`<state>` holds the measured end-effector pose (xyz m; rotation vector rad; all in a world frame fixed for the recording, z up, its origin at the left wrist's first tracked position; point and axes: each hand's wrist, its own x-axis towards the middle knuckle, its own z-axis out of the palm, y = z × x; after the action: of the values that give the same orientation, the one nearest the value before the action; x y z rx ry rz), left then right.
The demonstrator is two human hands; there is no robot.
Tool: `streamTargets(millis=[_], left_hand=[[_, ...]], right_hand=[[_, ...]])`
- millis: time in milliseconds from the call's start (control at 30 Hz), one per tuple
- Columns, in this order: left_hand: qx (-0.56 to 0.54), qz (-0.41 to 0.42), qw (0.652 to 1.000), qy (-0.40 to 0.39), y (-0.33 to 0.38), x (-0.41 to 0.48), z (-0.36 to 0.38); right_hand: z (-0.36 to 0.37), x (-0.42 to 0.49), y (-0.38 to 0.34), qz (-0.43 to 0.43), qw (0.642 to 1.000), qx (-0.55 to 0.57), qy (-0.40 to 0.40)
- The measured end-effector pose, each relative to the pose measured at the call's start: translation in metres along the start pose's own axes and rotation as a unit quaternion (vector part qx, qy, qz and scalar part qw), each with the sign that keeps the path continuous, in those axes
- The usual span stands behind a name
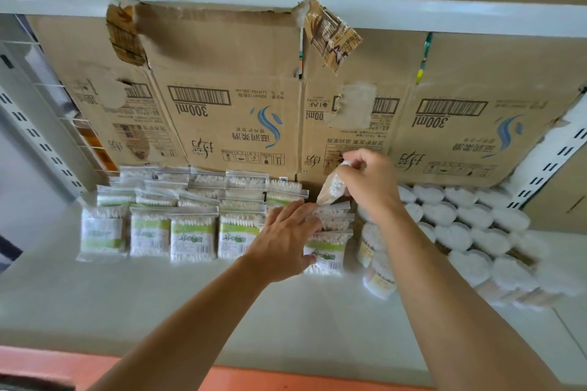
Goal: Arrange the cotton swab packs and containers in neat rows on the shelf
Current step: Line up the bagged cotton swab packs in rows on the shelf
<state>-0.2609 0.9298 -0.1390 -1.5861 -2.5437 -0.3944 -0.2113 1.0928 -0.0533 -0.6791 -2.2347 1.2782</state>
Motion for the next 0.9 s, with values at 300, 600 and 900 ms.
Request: streamTargets(millis=[300,600,900], left_hand=[[-0.002,-0.004,1.0,-0.004,0.002,0.0,-0.002],[0.006,0.009,0.999,0.03,0.001,-0.001,0.001],[0.012,0.004,0.999,0.032,0.001,0.0,0.001]], right_hand=[[0.018,0.018,0.002,0.163,0.975,0.148,0.013],[0.034,0.022,0.015,0.052,0.963,-0.252,-0.085],[0.03,0.028,0.009,-0.003,0.937,-0.343,-0.06]])
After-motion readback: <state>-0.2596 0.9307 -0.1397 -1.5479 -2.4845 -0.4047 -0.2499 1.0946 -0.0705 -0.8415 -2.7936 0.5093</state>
